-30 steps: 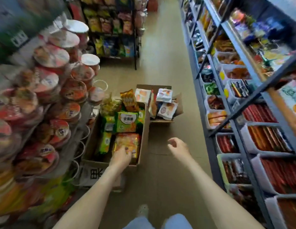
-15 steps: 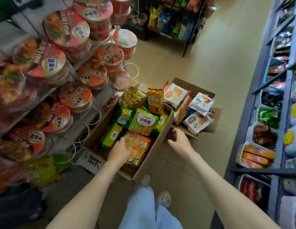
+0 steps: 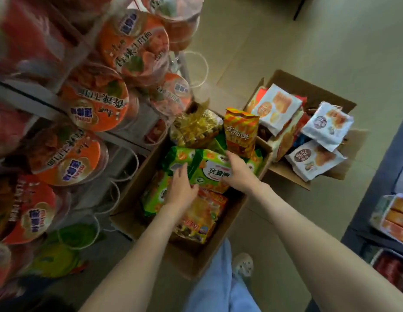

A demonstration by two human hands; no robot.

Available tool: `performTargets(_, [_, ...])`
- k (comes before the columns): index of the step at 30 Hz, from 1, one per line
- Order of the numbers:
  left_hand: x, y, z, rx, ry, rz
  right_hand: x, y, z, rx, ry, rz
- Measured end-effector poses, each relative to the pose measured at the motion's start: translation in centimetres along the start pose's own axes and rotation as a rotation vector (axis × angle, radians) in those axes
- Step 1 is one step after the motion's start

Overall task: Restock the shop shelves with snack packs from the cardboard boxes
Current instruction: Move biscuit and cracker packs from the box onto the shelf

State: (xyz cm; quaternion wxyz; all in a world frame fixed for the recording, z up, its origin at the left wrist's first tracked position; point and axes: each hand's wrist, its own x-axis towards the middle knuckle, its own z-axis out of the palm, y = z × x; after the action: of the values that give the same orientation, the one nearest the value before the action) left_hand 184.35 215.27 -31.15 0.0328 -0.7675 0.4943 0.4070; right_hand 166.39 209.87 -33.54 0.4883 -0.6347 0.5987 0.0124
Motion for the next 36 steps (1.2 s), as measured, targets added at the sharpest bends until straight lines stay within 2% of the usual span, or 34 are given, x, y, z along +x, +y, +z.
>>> performTargets(5, [2.2, -1.0, 0.8, 0.019, -0.046, -0.096, 3.6, 0.4, 1.4, -0.251, -0.023, 0.037])
performTargets(8, [2.9, -1.3, 1.1, -0.005, -0.054, -0.097, 3.5, 0.6, 1.6, -0.337, -0.017, -0.035])
performTargets(13, [1.6, -0.5, 0.7, -0.187, 0.0, 0.02, 0.3, 1.2, 1.2, -0.219, 0.122, -0.258])
performTargets(17, [0.0, 0.8, -0.3, -0.168, -0.048, 0.242, -3.3, 1.1, -2.5, -0.103, 0.134, -0.292])
performTargets(19, [-0.7, 2.3, -1.0, -0.13, -0.11, 0.278, -5.4, 1.7, -4.3, -0.078, 0.149, -0.301])
performTargets(23, [-3.4, 6.8, -1.4, -0.091, -0.295, 0.311, -10.9, 3.4, -7.3, 0.006, 0.162, -0.166])
performTargets(26, [-6.1, 9.5, -0.2, -0.045, -0.33, 0.406, -16.5, 5.0, -8.8, 0.166, 0.189, -0.037])
performTargets(29, [-9.8, 11.8, 1.6, -0.054, -0.37, 0.511, -22.8, 6.8, -9.1, 0.286, 0.285, 0.065])
performTargets(31, [-13.3, 13.2, 2.9, -0.068, -0.403, 0.562, -27.2, 8.1, -8.2, 0.184, 0.456, 0.12])
performTargets(33, [-17.2, 14.4, 4.5, -0.084, -0.409, 0.608, -32.1, 9.3, -6.3, 0.027, 0.66, 0.258])
performTargets(36, [-23.6, 15.4, 7.3, -0.16, -0.446, 0.669, -40.1, 10.0, -1.9, 0.12, 0.925, 0.461])
